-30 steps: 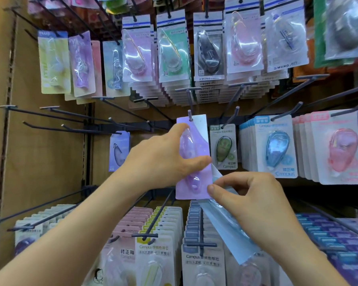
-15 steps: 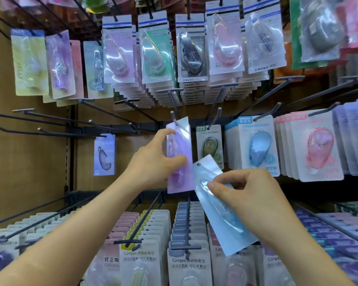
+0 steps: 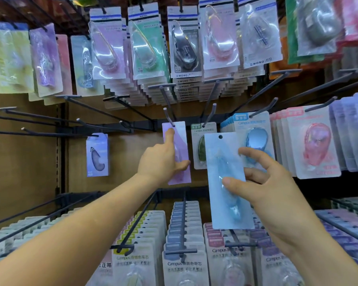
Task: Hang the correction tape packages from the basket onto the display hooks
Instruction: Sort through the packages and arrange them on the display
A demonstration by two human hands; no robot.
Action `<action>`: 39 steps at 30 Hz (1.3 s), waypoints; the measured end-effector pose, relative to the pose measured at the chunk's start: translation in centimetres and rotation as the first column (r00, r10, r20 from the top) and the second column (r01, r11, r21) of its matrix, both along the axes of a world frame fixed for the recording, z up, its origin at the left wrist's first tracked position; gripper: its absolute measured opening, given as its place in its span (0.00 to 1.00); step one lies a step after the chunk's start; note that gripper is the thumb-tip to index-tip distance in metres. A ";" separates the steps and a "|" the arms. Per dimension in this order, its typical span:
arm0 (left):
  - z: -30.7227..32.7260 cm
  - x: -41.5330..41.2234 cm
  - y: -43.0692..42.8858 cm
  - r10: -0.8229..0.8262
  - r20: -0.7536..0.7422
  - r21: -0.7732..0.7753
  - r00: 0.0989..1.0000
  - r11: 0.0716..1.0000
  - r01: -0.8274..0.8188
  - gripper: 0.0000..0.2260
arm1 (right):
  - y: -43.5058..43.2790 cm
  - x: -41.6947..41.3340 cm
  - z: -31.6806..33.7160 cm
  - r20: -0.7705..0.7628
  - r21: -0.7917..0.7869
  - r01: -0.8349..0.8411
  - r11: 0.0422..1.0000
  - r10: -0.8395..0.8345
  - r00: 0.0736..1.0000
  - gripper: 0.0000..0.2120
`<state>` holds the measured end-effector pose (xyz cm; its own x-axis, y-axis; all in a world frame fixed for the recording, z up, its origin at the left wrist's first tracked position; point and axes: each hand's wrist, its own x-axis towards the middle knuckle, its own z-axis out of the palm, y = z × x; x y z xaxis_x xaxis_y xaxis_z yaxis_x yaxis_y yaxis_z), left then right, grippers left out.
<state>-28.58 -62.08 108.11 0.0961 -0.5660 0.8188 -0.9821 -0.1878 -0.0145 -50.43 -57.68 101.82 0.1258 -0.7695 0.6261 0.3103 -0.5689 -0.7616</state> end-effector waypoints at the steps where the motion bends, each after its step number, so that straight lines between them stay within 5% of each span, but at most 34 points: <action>1: 0.0 -0.1 -0.1 -0.002 -0.004 -0.008 1.000 1.000 0.002 0.42 | 0.0 0.0 0.0 0.007 -0.009 -0.011 1.000 0.011 1.000 0.30; 8: 0.9 -1.1 3.4 0.165 0.083 -0.037 0.983 0.986 -0.163 0.32 | -0.3 -0.2 -0.5 -0.001 -0.045 -0.115 0.992 0.115 0.993 0.19; 11: 1.5 -2.1 6.2 -0.086 0.066 -0.133 0.994 0.987 0.094 0.21 | -0.4 -0.1 -0.7 -0.004 -0.066 -0.108 0.992 0.108 0.994 0.17; 12: 1.6 -2.7 6.9 -0.309 -0.002 -0.132 0.951 0.943 0.306 0.19 | -0.4 0.0 -0.7 -0.007 -0.074 -0.103 0.992 0.103 0.995 0.18; 14: 1.6 -4.3 8.3 -0.737 -0.233 -0.152 0.635 0.672 0.725 0.16 | -0.4 0.2 -0.7 -0.020 -0.094 -0.109 0.990 0.108 0.994 0.18; 16: 1.7 -5.5 9.5 -0.846 -0.379 -0.200 0.376 0.471 0.859 0.13 | -0.2 0.4 -0.6 -0.038 -0.120 -0.130 0.984 0.126 0.991 0.19; 18: 1.9 -6.3 10.1 -0.866 -0.401 -0.225 0.299 0.409 0.884 0.11 | 0.1 0.4 -0.5 -0.061 -0.143 -0.145 0.979 0.138 0.989 0.20; 25: 2.6 -7.0 10.4 -0.901 -0.217 -0.152 0.375 0.410 0.899 0.03 | 0.6 -0.6 -0.6 -0.285 -0.263 0.029 0.965 -0.106 0.953 0.22; 30: 3.1 -7.4 10.5 -0.948 -0.168 -0.344 0.271 0.314 0.885 0.05 | 1.2 -3.8 -1.1 -0.468 -0.484 0.165 0.859 -0.414 0.781 0.20; 34: 3.5 -7.3 10.8 -0.938 -0.195 -0.477 0.287 0.346 0.808 0.08 | 2.0 -5.5 -1.2 -0.436 -0.447 0.080 0.891 -0.294 0.851 0.06; 39: 3.7 -4.5 12.2 -0.903 -0.203 -0.571 0.378 0.423 0.704 0.08 | 3.2 -3.9 -0.7 -0.376 -0.301 -0.214 0.929 0.091 0.922 0.15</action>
<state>-33.11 -49.87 111.80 0.1308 -0.2667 0.9549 -0.5122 0.8064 0.2954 -54.33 -54.44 101.12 0.4824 -0.4795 0.7330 0.1629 -0.7731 -0.6130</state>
